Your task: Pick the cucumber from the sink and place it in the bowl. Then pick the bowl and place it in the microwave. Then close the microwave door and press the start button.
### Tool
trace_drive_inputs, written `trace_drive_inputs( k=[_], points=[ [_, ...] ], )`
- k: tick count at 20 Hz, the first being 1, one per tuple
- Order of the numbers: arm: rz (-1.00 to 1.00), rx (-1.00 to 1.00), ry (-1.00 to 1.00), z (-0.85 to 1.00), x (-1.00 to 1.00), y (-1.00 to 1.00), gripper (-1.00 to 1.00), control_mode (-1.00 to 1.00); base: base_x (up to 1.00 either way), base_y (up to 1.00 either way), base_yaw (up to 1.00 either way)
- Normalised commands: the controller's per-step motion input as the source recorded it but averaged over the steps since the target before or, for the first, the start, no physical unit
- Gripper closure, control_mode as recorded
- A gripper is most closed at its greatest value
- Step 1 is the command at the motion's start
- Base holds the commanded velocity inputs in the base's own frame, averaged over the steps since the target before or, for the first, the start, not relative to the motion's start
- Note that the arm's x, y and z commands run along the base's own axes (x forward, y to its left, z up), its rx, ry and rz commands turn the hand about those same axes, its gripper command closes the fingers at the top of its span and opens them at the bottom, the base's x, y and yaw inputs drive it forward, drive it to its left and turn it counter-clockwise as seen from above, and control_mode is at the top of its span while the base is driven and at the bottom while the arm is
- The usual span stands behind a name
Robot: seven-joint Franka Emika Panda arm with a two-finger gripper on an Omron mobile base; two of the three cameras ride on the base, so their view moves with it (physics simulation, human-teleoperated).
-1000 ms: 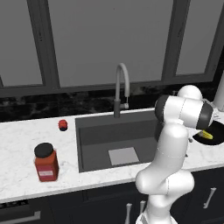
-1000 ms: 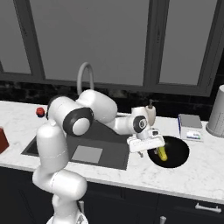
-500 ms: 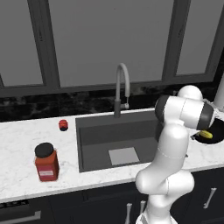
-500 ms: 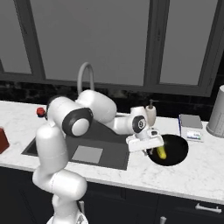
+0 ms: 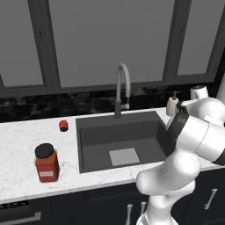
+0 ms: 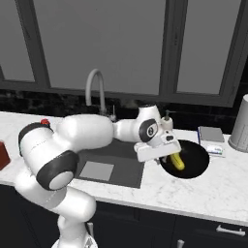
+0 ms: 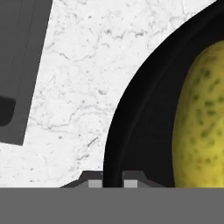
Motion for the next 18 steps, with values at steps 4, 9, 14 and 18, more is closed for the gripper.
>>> trace_drive_inputs(
  k=[4, 9, 14, 18],
  points=[
    [0.29, -0.06, -0.02, 1.0, -0.82, 0.88, 1.0, -1.0, 0.0, 0.0, 0.0],
    [0.35, 0.0, 0.0, 1.0, -0.93, 0.88, 1.0, -1.0, 0.0, 0.0, 0.0],
    [0.4, 0.0, 0.11, 1.0, -0.71, 1.0, 1.0, -1.0, 0.0, 0.0, 0.0],
    [0.37, 0.04, 0.24, 1.0, -0.23, 1.0, 1.0, -1.0, 0.0, 0.0, 0.0]
  ],
)
